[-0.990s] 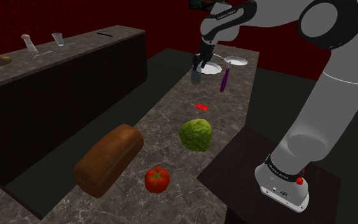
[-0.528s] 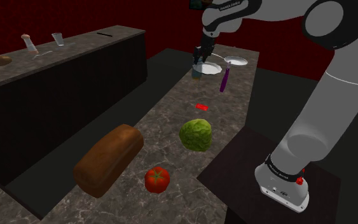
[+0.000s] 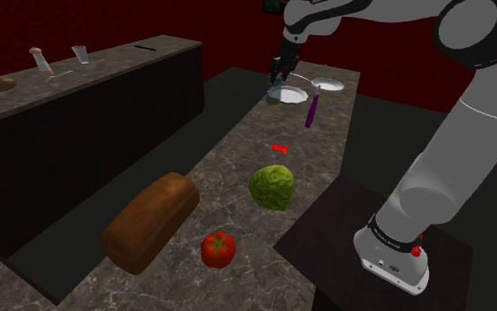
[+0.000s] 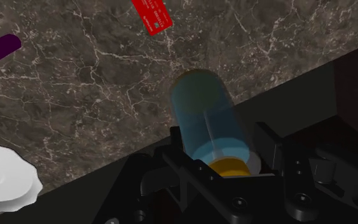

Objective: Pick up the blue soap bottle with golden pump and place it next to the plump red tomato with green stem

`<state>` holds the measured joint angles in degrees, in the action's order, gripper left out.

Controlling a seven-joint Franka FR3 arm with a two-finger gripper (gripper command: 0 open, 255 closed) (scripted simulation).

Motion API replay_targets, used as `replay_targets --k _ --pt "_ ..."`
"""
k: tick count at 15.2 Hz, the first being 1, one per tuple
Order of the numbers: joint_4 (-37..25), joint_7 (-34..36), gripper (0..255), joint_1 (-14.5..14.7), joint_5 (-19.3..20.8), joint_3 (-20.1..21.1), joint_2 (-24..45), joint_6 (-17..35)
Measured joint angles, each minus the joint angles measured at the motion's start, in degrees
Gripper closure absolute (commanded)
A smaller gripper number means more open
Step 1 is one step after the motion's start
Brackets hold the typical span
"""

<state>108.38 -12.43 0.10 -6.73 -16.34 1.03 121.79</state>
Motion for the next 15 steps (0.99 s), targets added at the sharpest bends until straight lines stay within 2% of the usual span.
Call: replay_targets --k 8,15 --pt "15.86 10.71 255 3.28 5.48 5.22 -14.22 2.71" --pt "25.17 19.90 255 5.37 7.11 11.38 -23.83 2.63"
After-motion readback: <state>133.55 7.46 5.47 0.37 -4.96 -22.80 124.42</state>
